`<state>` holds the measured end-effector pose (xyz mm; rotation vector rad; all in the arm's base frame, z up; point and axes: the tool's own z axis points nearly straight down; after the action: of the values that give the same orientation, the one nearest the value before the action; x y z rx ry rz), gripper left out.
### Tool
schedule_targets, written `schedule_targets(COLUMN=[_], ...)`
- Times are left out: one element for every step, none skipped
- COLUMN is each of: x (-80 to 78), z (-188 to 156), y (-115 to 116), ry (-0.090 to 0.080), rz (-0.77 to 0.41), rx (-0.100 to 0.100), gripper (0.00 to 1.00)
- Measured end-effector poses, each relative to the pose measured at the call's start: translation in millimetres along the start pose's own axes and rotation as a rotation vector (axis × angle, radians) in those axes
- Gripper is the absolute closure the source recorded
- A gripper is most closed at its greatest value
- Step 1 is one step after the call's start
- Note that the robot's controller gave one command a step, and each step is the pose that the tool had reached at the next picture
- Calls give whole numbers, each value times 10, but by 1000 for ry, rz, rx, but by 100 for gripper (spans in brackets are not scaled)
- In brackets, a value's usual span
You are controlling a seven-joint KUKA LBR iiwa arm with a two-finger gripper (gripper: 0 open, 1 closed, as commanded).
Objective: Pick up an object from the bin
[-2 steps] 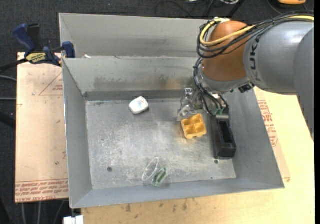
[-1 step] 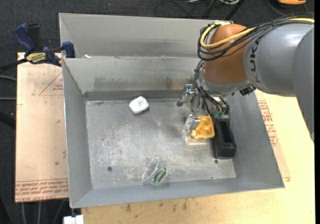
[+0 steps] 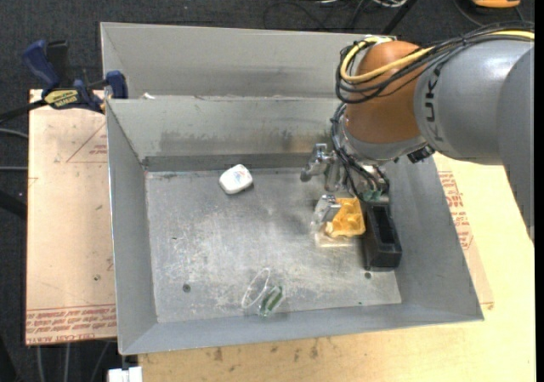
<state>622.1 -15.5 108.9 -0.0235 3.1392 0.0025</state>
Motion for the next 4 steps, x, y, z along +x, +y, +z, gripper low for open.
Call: schedule_targets(x=[14, -19, 63, 64], z=[-27, 67, 231, 231], y=[-171, -544, -746, -747], ry=[0, 7, -18, -18], rz=[-74, -128, -216, -215], rx=[-2, 0, -4, -4], gripper=[0, 0, 100, 100])
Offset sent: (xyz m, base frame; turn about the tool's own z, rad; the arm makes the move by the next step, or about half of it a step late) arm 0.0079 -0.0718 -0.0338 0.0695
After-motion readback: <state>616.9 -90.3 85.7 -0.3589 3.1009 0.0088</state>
